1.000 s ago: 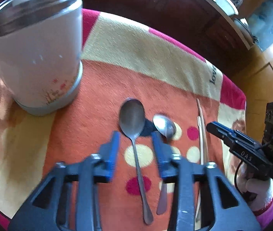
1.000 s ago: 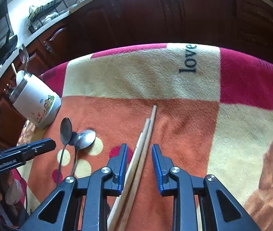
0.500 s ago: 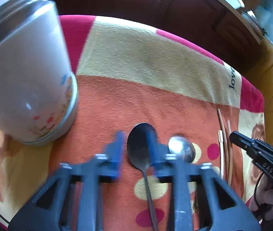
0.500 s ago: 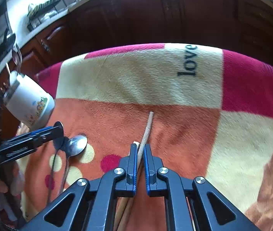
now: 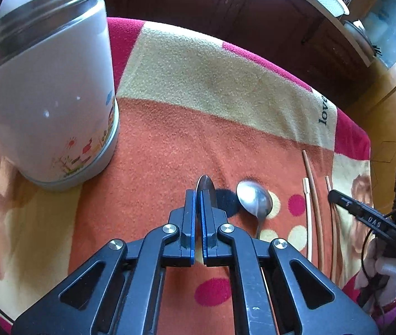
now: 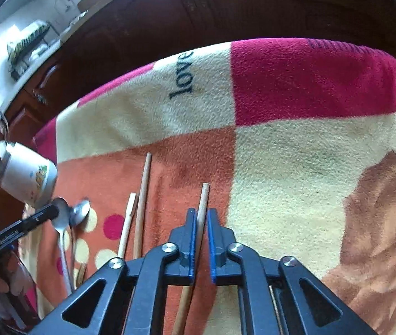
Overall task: Organize utensils
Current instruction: 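Lift the metal spoon with left gripper while right gripper carries the chopstick to the jar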
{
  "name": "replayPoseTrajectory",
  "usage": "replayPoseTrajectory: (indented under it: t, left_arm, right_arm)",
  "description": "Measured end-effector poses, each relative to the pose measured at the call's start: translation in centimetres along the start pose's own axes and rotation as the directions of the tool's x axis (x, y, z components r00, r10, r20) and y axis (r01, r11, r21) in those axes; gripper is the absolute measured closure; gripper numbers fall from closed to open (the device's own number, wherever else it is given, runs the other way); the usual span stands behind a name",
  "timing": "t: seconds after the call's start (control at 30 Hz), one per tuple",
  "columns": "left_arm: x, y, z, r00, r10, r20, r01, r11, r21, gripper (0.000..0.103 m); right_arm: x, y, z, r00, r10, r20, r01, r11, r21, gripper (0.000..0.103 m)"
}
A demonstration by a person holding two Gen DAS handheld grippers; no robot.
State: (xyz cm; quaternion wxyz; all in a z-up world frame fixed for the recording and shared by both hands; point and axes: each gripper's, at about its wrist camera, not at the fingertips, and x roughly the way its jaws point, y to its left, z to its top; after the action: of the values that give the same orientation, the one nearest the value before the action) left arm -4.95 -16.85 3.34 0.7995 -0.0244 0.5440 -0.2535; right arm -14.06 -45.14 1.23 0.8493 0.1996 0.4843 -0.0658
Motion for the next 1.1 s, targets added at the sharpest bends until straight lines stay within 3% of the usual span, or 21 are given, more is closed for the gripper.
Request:
replayPoseTrajectory:
  t: [0.1,0.17,0.33,0.6,1.1]
  left_arm:
    - [-0.2,0.0,-0.2,1.0,-0.006,-0.003,0.006,1.0,-0.006,0.102]
    - [-0.4,-0.1,-0.4,1.0,-0.017,-0.005,0.017,1.0,-0.014,0.103]
    - [-3.0,-0.6,-0.8,0.998,-0.06,0.028,0.06,0.998,-0.005,0.103]
    - [-8.6,-1.4,-1.3,0.988,-0.115,0.106,0.111,0.993,0.045,0.103]
    - [-17.0,-1.5,-1.7,0.959,-0.151,0.238,0.131,0.987,0.097,0.103]
  right_arm:
    - [0.3,1.1,0.1,1.0,-0.029,0.006,0.029,0.998,-0.063,0.086]
    - [0.3,1.2,0.1,0.999,-0.039,0.006,0.039,0.997,-0.072,0.095]
    - [-2.9,1.7,-0.5,0.995,0.052,0.081,-0.048,0.998,-0.048,0.097]
    - [-9.7,4.5,-1.6,0.966,0.151,0.209,-0.132,0.986,-0.1,0.098]
    - [-16.3,11.3,-1.7,0.919,0.23,0.321,-0.151,0.956,-0.253,0.098]
